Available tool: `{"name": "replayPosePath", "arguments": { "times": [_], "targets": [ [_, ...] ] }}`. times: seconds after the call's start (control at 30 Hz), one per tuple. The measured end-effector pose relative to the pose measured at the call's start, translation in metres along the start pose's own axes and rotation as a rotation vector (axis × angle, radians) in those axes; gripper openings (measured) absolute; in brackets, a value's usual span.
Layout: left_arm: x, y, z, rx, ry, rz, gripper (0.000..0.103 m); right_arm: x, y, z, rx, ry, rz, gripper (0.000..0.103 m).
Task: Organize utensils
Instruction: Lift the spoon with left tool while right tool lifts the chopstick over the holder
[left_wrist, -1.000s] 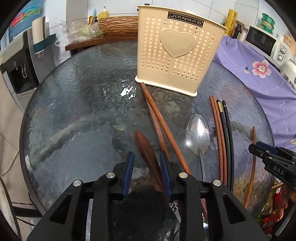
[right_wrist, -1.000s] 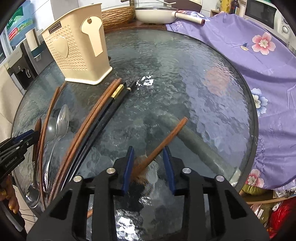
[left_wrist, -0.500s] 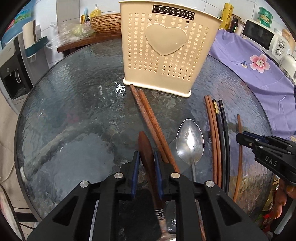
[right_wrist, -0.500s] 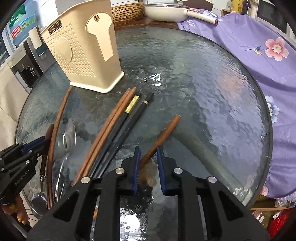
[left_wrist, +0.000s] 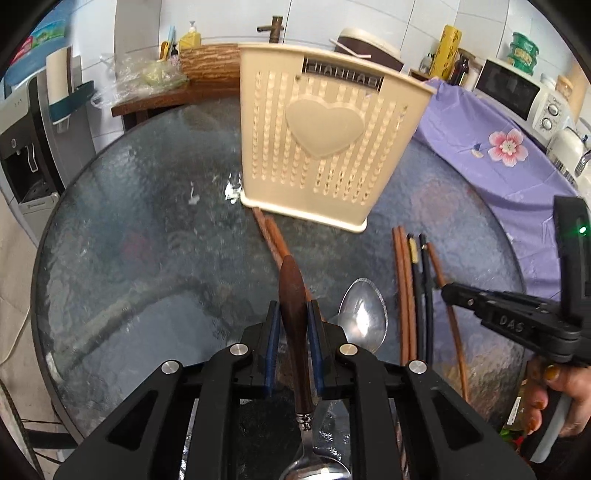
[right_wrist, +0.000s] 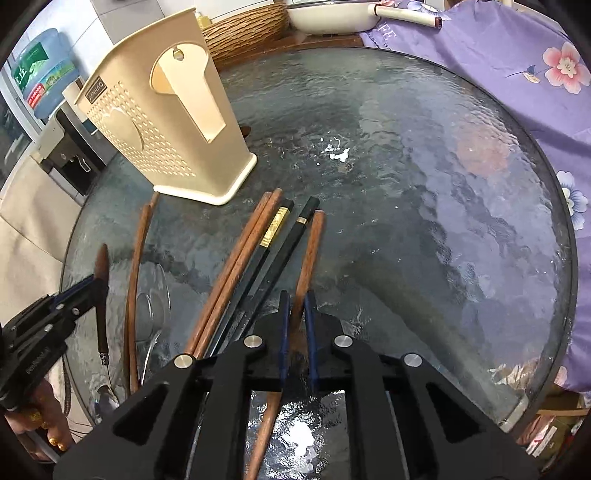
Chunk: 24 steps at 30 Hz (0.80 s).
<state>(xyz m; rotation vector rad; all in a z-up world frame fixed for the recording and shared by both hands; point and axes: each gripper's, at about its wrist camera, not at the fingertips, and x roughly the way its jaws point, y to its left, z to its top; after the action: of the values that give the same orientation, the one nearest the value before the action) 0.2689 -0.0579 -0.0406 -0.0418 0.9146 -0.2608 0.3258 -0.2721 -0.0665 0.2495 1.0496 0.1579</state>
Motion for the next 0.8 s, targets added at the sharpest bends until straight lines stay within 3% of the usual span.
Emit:
{"name": "replayPosePath", "arguments": {
  "times": [0.23,0.8],
  "targets": [
    [-0.022,-0.001,0.007,0.000,-0.047,-0.028,0.015,-0.023,0.002,0.005,0.003,-0.069,0.074,0.007],
    [-0.074,-0.005,0.012,0.008,-0.157,-0.081,0.014,-0.112,0.019,0.005,-0.150,-0.322,0.202,0.007]
  ]
}}
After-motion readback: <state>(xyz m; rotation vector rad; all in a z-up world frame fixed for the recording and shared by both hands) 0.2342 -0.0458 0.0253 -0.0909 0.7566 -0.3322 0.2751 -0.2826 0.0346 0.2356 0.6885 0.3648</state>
